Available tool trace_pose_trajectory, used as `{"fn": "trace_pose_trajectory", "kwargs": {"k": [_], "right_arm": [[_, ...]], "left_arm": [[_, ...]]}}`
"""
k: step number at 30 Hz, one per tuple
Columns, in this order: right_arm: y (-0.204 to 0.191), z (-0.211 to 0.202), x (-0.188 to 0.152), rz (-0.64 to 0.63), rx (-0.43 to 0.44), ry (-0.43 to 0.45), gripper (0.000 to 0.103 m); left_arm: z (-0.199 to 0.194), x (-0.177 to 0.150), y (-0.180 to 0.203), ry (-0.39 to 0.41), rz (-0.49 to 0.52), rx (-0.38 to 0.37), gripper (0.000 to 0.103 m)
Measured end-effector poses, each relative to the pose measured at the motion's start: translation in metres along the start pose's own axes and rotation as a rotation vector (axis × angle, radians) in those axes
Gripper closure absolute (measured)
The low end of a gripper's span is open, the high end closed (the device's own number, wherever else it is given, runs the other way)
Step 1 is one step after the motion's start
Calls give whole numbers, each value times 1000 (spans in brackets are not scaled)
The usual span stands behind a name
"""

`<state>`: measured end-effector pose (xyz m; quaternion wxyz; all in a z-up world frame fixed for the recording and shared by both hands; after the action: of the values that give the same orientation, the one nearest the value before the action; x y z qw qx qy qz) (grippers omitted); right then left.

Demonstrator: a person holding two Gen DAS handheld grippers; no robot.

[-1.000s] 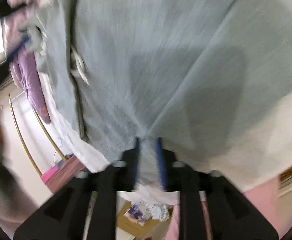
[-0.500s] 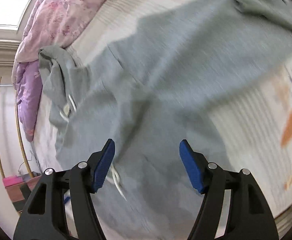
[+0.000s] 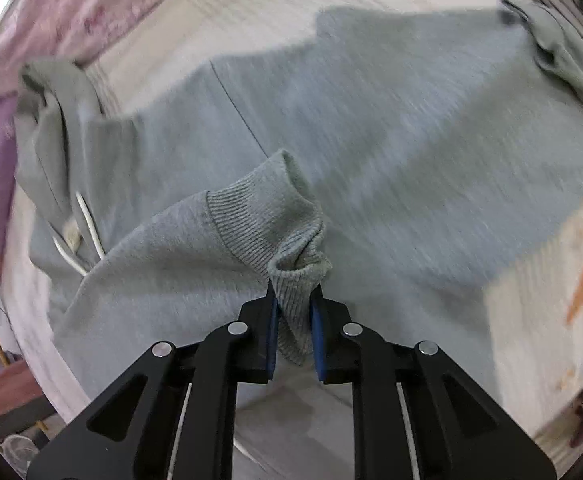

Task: Fold large clothes
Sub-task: 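Lower the cuff onto the hoodie and open the left tool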

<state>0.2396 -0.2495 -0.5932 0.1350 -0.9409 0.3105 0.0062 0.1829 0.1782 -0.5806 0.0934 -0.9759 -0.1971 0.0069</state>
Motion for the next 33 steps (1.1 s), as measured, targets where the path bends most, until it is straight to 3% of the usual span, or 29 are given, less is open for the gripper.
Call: {"fn": "trace_pose_trajectory", "kwargs": {"k": [3, 4, 5, 7, 10, 12, 13, 14, 15, 18, 19, 25, 27, 29, 30, 31, 32, 33], "right_arm": [[8, 14, -6, -26, 21, -6, 80], [9, 12, -7, -20, 30, -13, 68], [12, 7, -10, -8, 26, -25, 43], [20, -13, -9, -11, -46, 18, 29], [12, -48, 0, -140, -123, 177, 29], [-14, -59, 1, -307, -95, 255, 49], [-24, -56, 0, -385, -95, 268, 76], [-30, -49, -1, -429, -108, 254, 92], [-32, -31, -5, -462, -130, 194, 95], [-17, 19, -10, -398, -173, 37, 97], [-13, 27, -9, -392, -171, 44, 99], [-2, 13, -15, -381, -154, 49, 98], [-4, 1, -17, -381, -137, 41, 96], [-10, -19, -28, -367, -74, 37, 91], [-11, -25, -32, -362, -63, 36, 87], [-9, -38, -37, -358, -54, 34, 74], [-7, -49, -42, -357, -59, 32, 48], [-5, -63, -46, -356, -73, 38, 39]], "left_arm": [[0, -5, 0, -31, 42, -11, 90], [-5, -6, 0, -37, 65, 12, 87], [-12, -6, -2, -22, 85, 24, 77], [-33, -5, -1, 22, 131, 46, 64], [-55, 5, 10, 83, 172, 35, 64], [-53, 14, 23, 118, 202, 8, 73], [-45, 19, 29, 116, 216, 7, 92], [-32, 22, 34, 86, 221, 5, 99], [-20, 26, 40, 65, 215, -8, 99], [20, 28, 47, -5, 210, -29, 100], [28, 29, 50, 3, 221, -26, 100], [12, 19, 54, 2, 270, 9, 100], [-1, 14, 56, 3, 276, 0, 95], [-17, 11, 56, 21, 285, 6, 53], [-28, 9, 54, 37, 285, 14, 44], [-39, 7, 52, 50, 283, 10, 42], [-49, 4, 52, 53, 282, 0, 42], [-63, -1, 52, 48, 284, -11, 41]]}}
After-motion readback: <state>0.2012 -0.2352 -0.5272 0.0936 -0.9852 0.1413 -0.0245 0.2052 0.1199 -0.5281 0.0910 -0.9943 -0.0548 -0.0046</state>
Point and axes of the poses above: each gripper's, at about its wrist camera, not at the fingertips, and z roughly the way its jaws point, y to its right, x to its top, the point moved 10 cm from there along z, roughly the way its jaws point, and after that the axes turned 1 degree about x, right-handed, at the moved point
